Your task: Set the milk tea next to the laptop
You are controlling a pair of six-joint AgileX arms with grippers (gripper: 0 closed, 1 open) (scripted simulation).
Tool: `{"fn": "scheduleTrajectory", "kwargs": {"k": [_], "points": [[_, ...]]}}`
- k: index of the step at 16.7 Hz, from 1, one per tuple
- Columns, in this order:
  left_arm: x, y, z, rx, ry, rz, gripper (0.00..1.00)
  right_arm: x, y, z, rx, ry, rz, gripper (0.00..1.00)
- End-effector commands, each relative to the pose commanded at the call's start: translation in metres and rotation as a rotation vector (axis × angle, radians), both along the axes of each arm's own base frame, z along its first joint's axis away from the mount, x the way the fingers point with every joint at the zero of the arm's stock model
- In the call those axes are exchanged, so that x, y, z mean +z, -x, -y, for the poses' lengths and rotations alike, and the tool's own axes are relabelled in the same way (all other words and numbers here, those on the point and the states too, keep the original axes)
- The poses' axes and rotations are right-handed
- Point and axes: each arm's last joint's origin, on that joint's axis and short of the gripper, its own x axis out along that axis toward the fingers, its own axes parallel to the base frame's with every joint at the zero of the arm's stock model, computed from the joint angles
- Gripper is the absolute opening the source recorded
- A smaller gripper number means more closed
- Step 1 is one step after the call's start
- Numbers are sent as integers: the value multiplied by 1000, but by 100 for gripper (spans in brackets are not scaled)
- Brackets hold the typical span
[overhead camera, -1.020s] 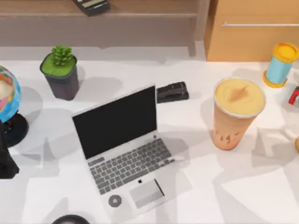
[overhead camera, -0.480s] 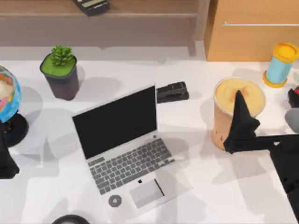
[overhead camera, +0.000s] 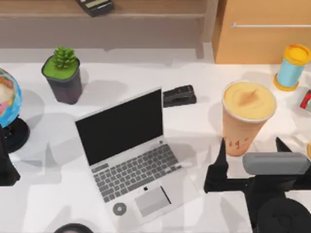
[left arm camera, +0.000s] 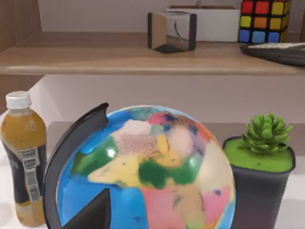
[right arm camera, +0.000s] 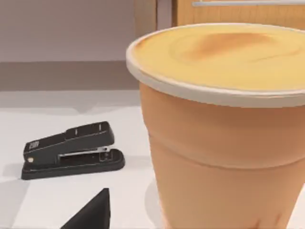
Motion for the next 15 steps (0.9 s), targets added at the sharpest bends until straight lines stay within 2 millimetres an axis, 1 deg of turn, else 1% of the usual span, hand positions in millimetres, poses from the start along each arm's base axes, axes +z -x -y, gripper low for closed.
{"fn": "scheduleTrajectory", "kwargs": {"k": [3,9,10,12,15], "points": [[0,0,0,0,0,0,100,-10,2,-1,-30,38,-13,100],[0,0,0,0,0,0,100,-11,1,0,-33,41,-15,100],[0,0,0,0,0,0,100,-10,-3,-1,-32,40,-14,100],[0,0,0,0,0,0,100,-11,-17,-4,-30,38,-13,100],[0,0,0,0,0,0,100,-14,-49,-3,-32,38,-14,100]]}}
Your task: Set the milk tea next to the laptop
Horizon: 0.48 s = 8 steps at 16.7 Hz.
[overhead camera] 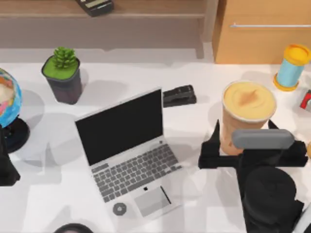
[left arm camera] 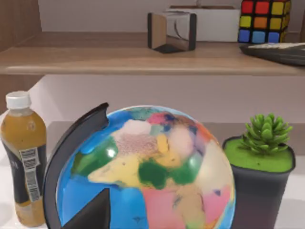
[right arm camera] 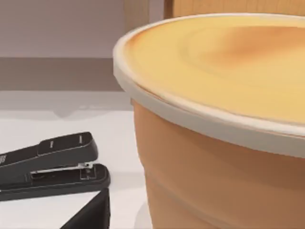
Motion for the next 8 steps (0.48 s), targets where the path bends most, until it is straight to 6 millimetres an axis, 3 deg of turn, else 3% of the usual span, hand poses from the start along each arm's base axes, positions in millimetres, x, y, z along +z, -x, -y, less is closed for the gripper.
{"fn": "scheduleTrajectory", "kwargs": {"k": [3,7,8], "points": [[0,0,0,0,0,0,100,-4,-25,4,1,0,0,100],[0,0,0,0,0,0,100,-4,-28,4,1,0,0,100],[0,0,0,0,0,0,100,-4,-28,4,1,0,0,92]]}}
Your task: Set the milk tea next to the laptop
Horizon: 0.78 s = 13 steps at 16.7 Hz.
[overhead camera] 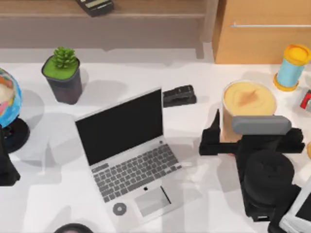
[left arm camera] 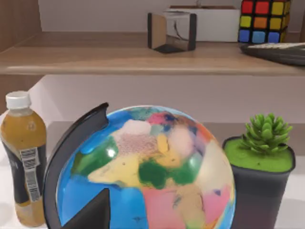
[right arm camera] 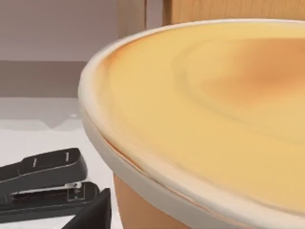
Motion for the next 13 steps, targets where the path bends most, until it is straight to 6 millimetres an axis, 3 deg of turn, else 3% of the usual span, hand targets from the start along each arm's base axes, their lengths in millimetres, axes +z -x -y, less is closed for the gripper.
{"fn": "scheduleTrajectory", "kwargs": {"k": [12,13], "points": [[0,0,0,0,0,0,100,0,0,0,0,0,0,2],[0,0,0,0,0,0,100,0,0,0,0,0,0,0]]}}
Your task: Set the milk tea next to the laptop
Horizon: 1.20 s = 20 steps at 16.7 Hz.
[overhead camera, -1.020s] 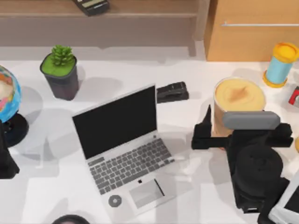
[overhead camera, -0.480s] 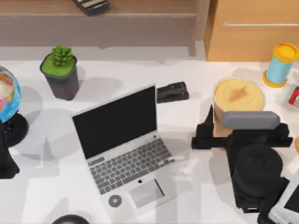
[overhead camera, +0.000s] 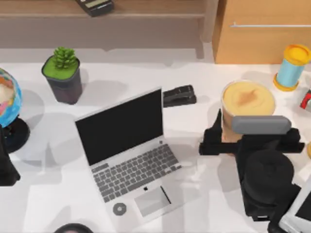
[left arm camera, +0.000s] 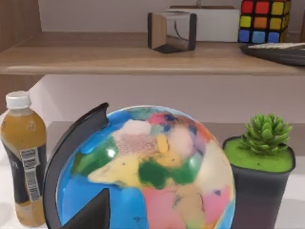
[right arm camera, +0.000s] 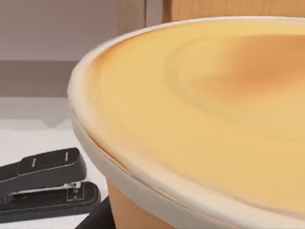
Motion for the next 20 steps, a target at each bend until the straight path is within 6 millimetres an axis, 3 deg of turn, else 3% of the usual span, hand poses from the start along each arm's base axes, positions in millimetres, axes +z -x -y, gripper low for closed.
{"fn": "scheduleTrajectory", "kwargs": {"k": [18,20], "points": [[0,0,0,0,0,0,100,9,0,0,1,-2,-1,0],[0,0,0,0,0,0,100,20,-2,-6,8,-47,42,0]]}}
